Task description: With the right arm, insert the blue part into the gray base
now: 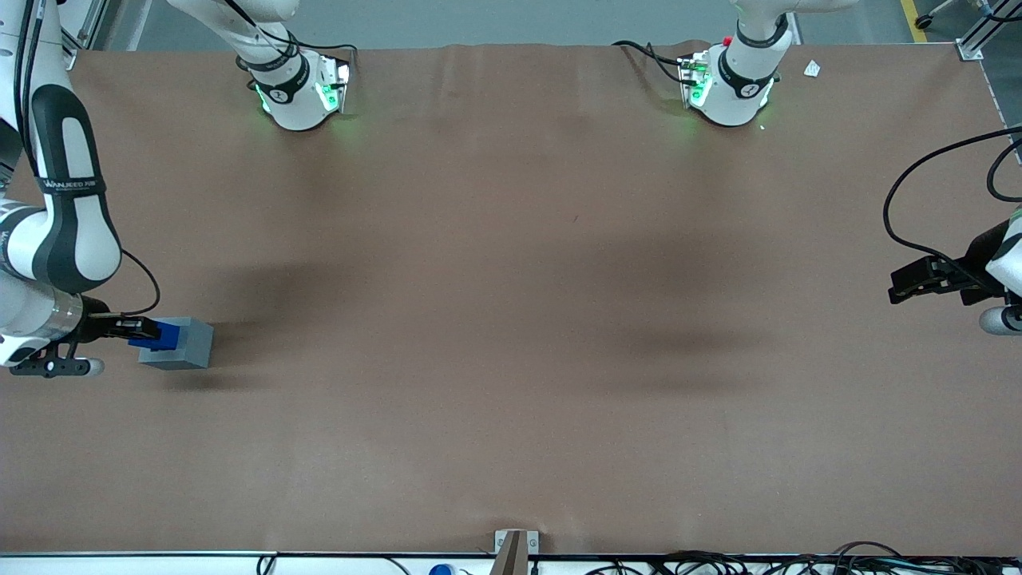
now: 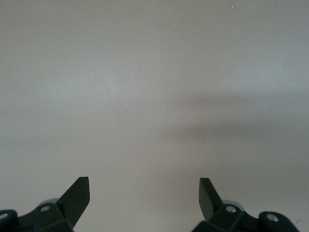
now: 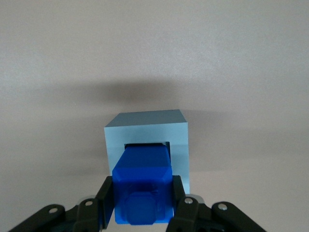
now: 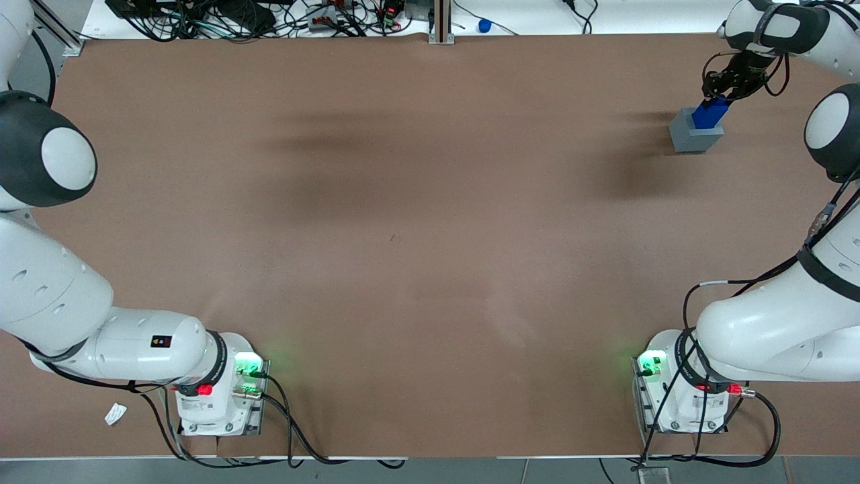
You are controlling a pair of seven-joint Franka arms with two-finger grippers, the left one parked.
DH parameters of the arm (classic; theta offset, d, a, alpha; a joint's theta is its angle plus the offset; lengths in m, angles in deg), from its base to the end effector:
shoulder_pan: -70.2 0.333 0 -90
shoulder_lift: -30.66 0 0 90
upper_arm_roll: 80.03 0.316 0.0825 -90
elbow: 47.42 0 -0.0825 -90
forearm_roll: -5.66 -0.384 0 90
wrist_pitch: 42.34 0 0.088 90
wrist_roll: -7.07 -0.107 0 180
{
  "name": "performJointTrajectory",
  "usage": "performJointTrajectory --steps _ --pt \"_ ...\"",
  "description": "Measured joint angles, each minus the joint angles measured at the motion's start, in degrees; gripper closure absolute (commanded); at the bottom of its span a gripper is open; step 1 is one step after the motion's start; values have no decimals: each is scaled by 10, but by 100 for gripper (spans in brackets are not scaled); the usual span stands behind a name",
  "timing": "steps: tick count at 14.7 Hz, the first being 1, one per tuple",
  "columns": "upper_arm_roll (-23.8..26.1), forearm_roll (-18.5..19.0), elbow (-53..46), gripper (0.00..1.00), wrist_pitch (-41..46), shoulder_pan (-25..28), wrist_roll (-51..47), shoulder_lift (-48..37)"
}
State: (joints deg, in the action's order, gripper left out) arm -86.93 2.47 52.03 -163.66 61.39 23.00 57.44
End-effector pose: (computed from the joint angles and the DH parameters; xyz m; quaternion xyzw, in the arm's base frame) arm 0.6313 -0.1678 0.3053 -0.9991 0.0082 0.0405 0.0072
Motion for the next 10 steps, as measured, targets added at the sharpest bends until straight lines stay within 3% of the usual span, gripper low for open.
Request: performJointTrajectory --steps 10 --pt "0 0 -5 98 0 0 0 5"
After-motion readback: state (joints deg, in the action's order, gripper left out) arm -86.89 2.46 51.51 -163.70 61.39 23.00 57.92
